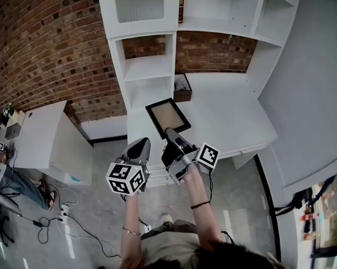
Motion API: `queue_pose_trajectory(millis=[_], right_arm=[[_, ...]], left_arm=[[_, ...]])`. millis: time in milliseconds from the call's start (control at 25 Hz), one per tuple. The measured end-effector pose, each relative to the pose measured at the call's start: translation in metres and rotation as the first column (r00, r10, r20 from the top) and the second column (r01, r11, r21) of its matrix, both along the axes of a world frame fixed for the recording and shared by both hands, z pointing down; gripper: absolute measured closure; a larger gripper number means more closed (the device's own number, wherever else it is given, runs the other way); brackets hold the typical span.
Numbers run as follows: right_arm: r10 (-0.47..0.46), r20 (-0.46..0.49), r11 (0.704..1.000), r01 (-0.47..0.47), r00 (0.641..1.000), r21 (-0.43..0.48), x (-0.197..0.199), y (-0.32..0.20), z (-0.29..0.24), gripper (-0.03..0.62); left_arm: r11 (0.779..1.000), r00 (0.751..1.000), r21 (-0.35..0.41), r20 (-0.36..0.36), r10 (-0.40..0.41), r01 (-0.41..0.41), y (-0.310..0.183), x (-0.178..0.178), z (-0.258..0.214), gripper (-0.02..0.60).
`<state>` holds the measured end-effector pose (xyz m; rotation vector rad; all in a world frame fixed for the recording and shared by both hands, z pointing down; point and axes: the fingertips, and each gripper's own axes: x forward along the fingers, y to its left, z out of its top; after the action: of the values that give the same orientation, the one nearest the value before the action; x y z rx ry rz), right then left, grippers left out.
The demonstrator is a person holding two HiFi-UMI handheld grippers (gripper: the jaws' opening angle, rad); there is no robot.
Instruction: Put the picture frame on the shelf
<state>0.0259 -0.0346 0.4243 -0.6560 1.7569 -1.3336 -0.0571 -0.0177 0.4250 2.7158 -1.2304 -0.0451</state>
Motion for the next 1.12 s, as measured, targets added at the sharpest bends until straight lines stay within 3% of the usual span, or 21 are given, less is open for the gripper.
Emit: queue_pose_trajectory(millis=[520, 1120], right_arm=[[0.001, 0.009, 1.0, -0.001, 1.0, -0.02, -0.011, -0.048, 0.008, 0.523], [-0.049, 0.019, 0.998, 0.05, 0.999, -0.038, 0.001, -0.144, 0.003, 0.523]], left_arm=[[1.0, 1.0, -0.008, 0.006, 0.01, -0.01, -0.047, -0.009, 0.007, 0.571], [0.999, 0.999, -0.017, -0.01, -0.041, 0.041, -0.136, 0.004, 0.002, 0.571]])
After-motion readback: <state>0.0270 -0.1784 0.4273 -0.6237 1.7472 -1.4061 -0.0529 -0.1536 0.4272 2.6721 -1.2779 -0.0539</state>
